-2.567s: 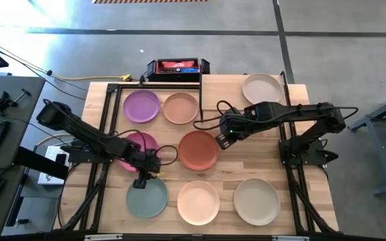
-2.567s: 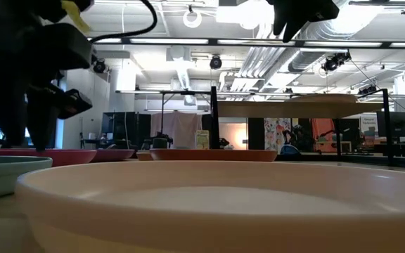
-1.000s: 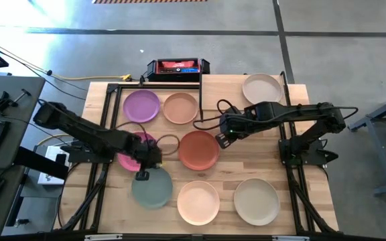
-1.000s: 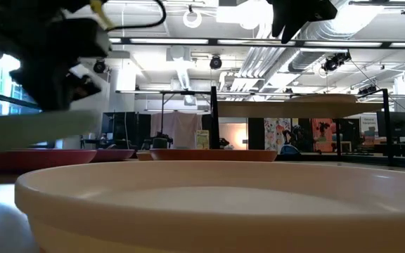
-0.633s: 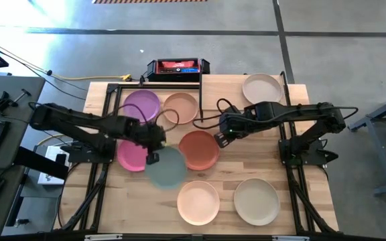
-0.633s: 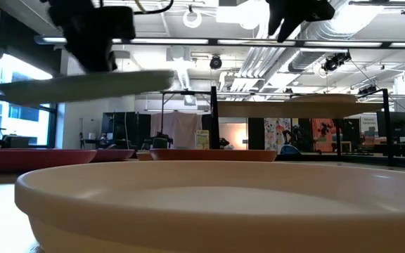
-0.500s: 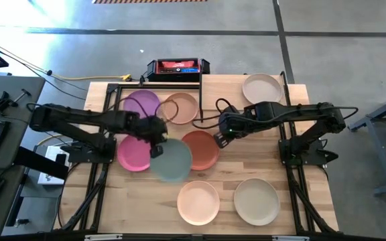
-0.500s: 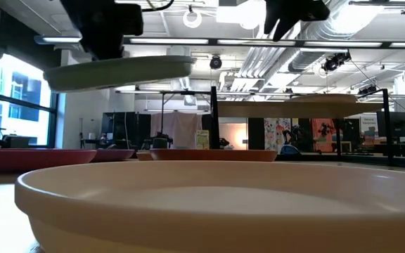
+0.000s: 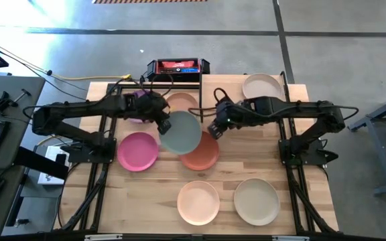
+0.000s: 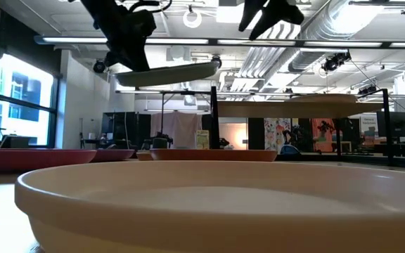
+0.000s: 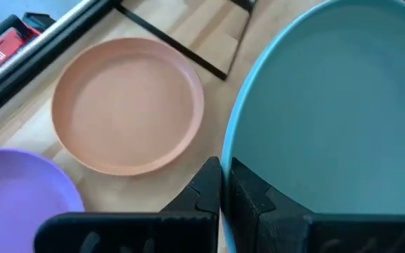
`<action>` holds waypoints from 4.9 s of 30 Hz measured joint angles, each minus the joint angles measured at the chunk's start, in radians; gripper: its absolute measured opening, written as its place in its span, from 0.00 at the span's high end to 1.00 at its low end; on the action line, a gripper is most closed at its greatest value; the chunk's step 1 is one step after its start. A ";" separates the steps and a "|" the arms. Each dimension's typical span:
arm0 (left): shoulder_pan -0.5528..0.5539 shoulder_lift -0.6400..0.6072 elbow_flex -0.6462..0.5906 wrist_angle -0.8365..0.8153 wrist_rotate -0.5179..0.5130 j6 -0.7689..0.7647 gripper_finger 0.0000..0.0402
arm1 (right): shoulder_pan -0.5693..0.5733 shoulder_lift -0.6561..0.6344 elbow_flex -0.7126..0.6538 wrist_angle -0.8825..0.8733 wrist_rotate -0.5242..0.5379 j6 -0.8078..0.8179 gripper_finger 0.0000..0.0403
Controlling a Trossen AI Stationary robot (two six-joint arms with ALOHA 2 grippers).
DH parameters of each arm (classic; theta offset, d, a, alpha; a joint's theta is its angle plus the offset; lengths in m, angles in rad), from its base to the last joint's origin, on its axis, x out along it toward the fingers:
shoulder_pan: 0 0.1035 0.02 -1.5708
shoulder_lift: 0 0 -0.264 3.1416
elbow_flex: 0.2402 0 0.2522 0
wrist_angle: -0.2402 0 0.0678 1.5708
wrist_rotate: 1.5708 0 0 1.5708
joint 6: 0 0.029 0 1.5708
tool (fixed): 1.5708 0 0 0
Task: Place and stack plates onto a shelf
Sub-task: Stack the light blue plate on top of the gray plate on the shelf
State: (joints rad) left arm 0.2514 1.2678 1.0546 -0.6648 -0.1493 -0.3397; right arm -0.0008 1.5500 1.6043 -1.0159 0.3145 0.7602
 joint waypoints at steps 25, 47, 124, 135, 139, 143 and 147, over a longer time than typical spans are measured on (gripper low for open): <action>0.010 0.147 0.140 0.070 -0.021 0.009 1.00 | -0.098 0.107 0.000 0.019 -0.087 -0.107 0.68; 0.009 0.147 0.139 0.087 0.005 0.037 0.91 | -0.099 0.132 0.000 0.005 -0.106 -0.062 0.99; 0.331 0.007 0.139 0.060 0.190 0.276 0.71 | -1.029 -0.278 0.017 -0.417 -0.352 -0.381 1.00; 0.403 -0.028 0.139 0.056 0.191 0.315 0.71 | -1.025 -0.525 -0.372 -0.136 -0.345 -0.132 1.00; 0.415 -0.027 0.139 0.056 0.191 0.334 0.71 | -1.036 -0.610 -0.446 -0.080 -0.347 -0.071 1.00; 0.417 -0.027 0.139 0.058 0.191 0.337 0.71 | -1.066 -0.659 -0.458 -0.131 -0.305 -0.022 1.00; 0.417 -0.027 0.139 0.066 0.191 0.361 0.71 | -1.116 -0.680 -0.459 -0.153 -0.301 0.011 1.00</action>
State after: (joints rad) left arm 0.6685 1.2407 1.1934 -0.5986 0.0414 0.0209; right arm -1.1164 0.8699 1.1450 -1.1692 0.0140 0.7715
